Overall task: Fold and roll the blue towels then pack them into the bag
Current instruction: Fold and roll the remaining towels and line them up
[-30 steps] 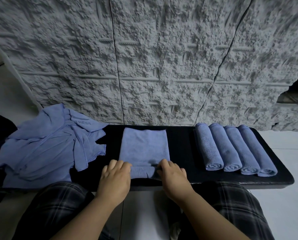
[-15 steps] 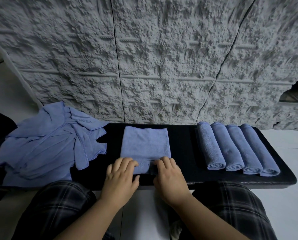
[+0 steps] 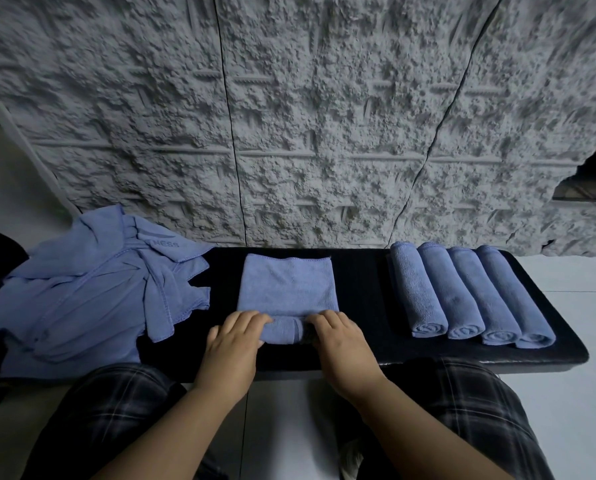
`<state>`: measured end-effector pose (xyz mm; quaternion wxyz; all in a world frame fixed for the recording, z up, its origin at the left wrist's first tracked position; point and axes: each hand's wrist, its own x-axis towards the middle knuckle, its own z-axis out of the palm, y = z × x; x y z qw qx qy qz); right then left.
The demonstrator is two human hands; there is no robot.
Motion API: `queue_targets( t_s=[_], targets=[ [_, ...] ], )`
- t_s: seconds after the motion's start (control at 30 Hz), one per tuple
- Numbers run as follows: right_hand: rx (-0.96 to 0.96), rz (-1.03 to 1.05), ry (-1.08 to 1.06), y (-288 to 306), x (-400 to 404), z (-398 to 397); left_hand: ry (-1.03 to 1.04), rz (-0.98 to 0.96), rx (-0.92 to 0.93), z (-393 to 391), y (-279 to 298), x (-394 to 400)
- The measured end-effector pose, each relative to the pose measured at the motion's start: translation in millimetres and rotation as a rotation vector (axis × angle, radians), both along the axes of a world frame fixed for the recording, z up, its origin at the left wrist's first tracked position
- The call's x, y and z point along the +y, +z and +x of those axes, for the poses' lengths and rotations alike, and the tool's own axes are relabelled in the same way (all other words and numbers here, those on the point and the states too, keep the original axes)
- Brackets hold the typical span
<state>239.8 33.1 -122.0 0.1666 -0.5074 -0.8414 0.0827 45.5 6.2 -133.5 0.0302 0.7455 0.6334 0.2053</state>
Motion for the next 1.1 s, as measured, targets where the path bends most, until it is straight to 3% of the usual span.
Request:
queue_targets(
  t_s=[0.23, 0.37, 0.43, 0.53, 0.67, 0.9, 1.1],
  targets=[
    [0.255, -0.468, -0.034, 23, -3, 7, 0.017, -0.2, -0.034, -8, 7, -7],
    [0.292, -0.519, -0.083, 23, -7, 4, 0.064, -0.22, 0.019, -5, 12, -6],
    [0.22, -0.453, -0.126, 20, -6, 4, 0.081, -0.165, 0.056, -4, 10, -6],
    [-0.018, -0.181, -0.221, 16, -8, -1, 0.088, 0.099, 0.005, -2, 4, -11],
    [-0.007, 0.102, -0.174, 13, -13, -7, -0.008, 0.092, 0.026, 5, 10, -10],
    [0.032, 0.126, -0.115, 3, -15, -10, -0.003, 0.143, 0.044, 6, 6, -14],
    [-0.069, 0.08, -0.084, -1, -11, -5, 0.006, -0.027, 0.087, 6, 12, -10]
  ],
)
